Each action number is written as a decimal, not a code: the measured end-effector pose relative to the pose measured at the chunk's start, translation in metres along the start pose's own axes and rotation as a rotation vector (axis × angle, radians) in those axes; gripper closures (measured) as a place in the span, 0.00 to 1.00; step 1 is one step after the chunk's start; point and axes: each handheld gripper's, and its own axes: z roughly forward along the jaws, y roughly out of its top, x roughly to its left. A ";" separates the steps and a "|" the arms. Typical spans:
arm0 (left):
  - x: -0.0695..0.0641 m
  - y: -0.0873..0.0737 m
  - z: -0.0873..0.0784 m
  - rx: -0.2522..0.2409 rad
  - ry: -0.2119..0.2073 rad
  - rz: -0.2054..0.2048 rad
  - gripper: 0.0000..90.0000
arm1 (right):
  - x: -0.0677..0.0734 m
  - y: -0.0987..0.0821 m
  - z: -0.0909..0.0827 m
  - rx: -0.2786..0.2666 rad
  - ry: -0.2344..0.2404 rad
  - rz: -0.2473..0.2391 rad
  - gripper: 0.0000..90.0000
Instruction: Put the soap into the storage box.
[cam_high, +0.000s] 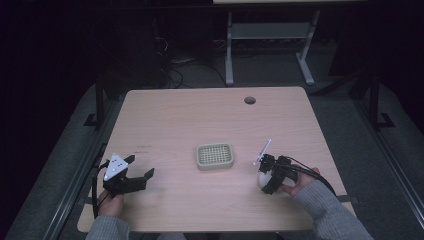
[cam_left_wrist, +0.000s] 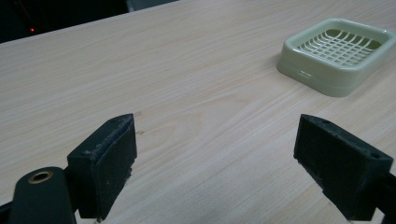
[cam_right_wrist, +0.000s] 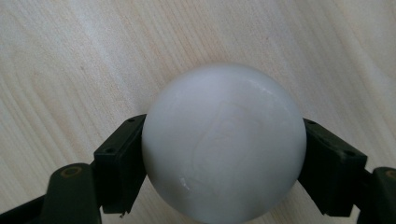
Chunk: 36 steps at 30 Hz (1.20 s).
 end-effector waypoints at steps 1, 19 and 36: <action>0.000 0.000 0.000 0.000 0.000 0.000 0.14 | 0.000 0.000 0.000 0.001 0.002 -0.002 0.26; 0.000 0.000 -0.001 -0.008 0.002 -0.005 0.14 | -0.005 0.019 -0.012 -0.009 0.023 -0.012 0.26; 0.001 0.000 -0.001 -0.013 0.005 -0.013 0.14 | -0.012 0.044 -0.021 -0.026 0.042 -0.035 0.26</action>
